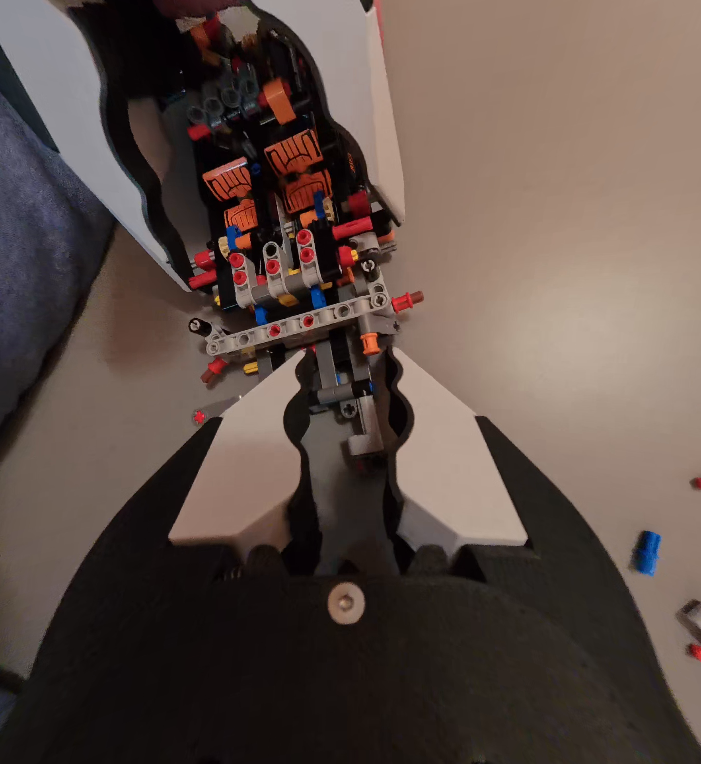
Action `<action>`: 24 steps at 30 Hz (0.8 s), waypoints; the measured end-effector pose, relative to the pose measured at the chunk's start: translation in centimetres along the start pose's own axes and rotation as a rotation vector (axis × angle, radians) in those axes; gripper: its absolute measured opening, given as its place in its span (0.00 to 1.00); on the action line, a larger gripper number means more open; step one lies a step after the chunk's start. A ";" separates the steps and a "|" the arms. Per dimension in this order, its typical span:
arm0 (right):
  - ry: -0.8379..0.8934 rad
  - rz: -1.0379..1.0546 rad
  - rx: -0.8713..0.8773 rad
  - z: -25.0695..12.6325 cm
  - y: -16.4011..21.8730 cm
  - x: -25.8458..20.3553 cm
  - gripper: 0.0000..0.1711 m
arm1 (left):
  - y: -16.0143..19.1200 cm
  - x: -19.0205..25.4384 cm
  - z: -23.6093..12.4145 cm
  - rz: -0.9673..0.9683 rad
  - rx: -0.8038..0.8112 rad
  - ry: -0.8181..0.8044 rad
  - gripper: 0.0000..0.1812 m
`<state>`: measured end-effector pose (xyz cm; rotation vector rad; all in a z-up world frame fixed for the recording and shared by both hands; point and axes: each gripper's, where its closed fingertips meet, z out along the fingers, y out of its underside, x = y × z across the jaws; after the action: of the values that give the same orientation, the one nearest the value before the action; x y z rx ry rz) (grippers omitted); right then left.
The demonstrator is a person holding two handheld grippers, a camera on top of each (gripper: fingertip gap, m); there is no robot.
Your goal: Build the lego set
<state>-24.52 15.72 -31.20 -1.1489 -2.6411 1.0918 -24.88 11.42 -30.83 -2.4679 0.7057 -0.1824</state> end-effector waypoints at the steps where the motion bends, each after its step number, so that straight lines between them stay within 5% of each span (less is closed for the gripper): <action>1: 0.009 0.008 0.004 -0.2 0.0 0.1 0.20 | 0.0 0.0 0.1 -0.007 0.004 0.011 0.57; 24: 0.058 0.117 0.088 -1.3 0.4 -0.8 0.13 | -1.9 -0.4 -1.1 0.211 0.074 -0.197 0.56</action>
<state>-23.25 16.12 -30.36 -1.3114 -2.4836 1.1620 -24.69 12.43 -28.81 -2.2834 0.8492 0.1107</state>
